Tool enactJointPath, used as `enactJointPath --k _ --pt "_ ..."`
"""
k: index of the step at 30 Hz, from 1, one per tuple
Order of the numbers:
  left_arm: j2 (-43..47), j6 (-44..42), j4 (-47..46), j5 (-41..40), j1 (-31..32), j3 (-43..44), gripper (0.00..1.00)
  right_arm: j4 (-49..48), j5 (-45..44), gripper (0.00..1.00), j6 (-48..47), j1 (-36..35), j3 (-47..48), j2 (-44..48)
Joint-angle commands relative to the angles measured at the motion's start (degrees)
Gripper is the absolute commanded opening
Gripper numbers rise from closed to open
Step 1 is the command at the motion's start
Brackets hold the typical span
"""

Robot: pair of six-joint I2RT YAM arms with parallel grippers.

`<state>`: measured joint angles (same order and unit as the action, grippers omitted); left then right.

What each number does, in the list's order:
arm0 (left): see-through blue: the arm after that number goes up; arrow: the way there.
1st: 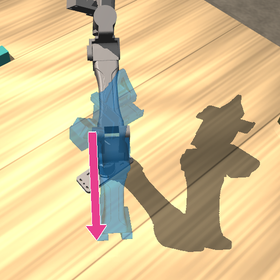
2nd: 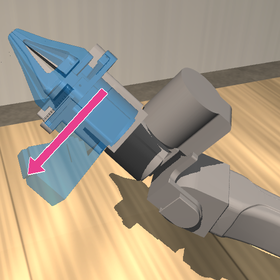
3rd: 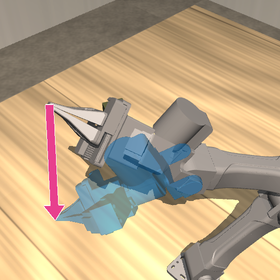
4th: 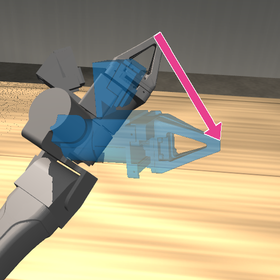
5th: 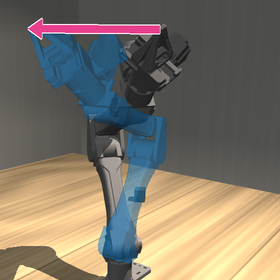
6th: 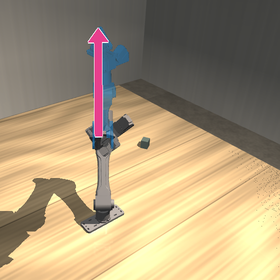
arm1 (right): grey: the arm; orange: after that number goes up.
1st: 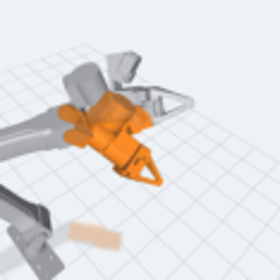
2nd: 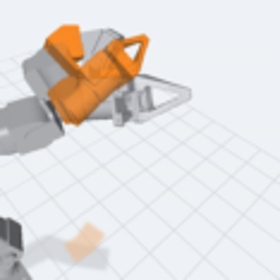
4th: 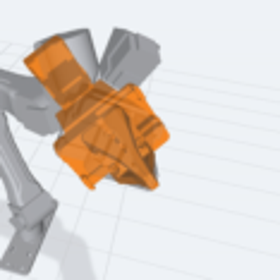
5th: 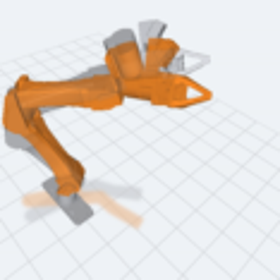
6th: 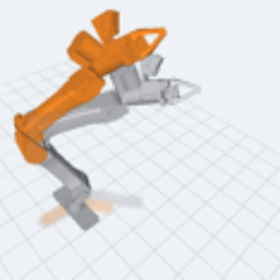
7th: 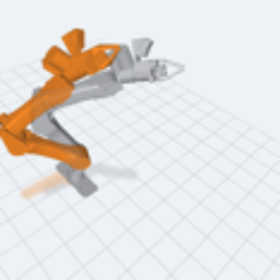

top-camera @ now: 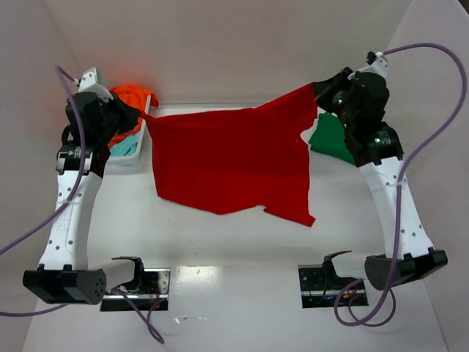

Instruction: Fold and stack the t-shirts

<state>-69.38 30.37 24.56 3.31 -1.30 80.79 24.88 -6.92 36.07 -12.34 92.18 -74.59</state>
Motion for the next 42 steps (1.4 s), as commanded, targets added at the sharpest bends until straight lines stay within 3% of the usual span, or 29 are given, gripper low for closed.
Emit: enactJointPath --k 1,7,11,16,20,24,36,40,42 --pt "4.96 -0.84 -1.09 -0.5 -0.37 7.26 0.0 1.65 -2.31 0.0 -3.29 1.18 7.48 7.43" --pt "11.71 -0.84 1.28 3.1 -0.37 12.02 0.0 5.51 -3.54 0.0 -3.99 1.18 13.97 16.29" --pt "20.5 -0.31 1.89 6.0 -0.37 7.99 0.0 9.3 -5.56 0.0 -3.99 1.18 16.45 20.96" --pt "27.81 2.76 6.72 3.38 2.61 5.87 0.0 12.73 -4.77 0.0 -2.85 1.18 16.45 27.03" --pt "32.82 9.08 8.67 -0.84 3.23 0.61 0.0 13.96 -2.75 0.0 -2.33 1.18 7.87 30.64" --pt "33.35 13.83 3.94 -0.07 3.23 -6.16 0.0 11.16 -1.43 0.0 -2.32 1.18 0.29 31.87" --pt "20.88 16.65 -6.79 -2.69 3.23 -23.13 0.0 -2.72 -1.87 0.0 -1.8 1.18 -23.53 24.67" --pt "10.19 12.45 -9.53 -3.92 3.23 -19.03 0.0 -8.44 -3.8 0.0 -3.55 1.18 -23.28 16.79" --pt "0.44 9.63 -9.53 -3.93 3.23 -10.26 0.0 -10.2 -4.33 0.0 -4.08 1.88 -18.38 11.59"
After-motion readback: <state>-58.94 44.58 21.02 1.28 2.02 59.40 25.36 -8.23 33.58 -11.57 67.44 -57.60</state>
